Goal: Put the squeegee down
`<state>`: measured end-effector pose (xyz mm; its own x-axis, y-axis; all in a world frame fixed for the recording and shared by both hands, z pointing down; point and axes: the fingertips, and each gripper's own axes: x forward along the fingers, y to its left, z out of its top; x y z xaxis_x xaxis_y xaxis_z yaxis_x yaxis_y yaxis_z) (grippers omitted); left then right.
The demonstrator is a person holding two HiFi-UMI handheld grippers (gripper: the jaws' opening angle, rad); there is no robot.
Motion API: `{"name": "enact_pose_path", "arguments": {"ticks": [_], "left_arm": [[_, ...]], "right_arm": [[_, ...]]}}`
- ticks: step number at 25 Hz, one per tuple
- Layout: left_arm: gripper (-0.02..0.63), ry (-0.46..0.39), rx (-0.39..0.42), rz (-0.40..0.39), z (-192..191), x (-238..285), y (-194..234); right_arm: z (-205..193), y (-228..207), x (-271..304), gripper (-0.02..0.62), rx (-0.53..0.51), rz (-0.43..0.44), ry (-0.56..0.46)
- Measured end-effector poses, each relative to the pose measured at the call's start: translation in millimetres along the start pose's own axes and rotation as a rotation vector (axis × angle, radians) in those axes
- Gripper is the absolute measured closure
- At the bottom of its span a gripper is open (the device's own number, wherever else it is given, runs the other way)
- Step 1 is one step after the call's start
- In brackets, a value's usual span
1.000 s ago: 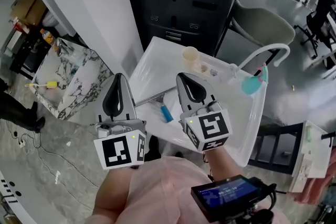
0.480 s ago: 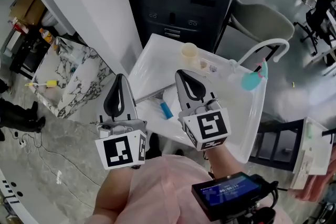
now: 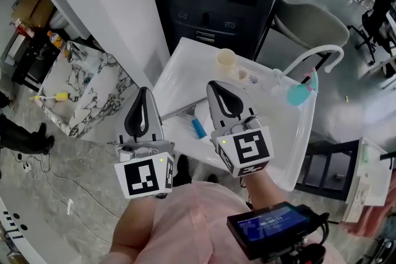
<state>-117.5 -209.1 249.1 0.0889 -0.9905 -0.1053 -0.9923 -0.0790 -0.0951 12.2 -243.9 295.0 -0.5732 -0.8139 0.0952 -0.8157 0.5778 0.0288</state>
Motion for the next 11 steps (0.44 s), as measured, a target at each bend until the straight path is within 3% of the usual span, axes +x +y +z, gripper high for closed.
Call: {"name": "enact_pose_path", "arguments": {"ticks": [11], "left_arm": [[0.597,0.009,-0.004,-0.002,-3.6,2.0,1.1]], "right_arm": [[-1.7,-1.5,1.6,0.598,0.006,-0.007,0.007]]}}
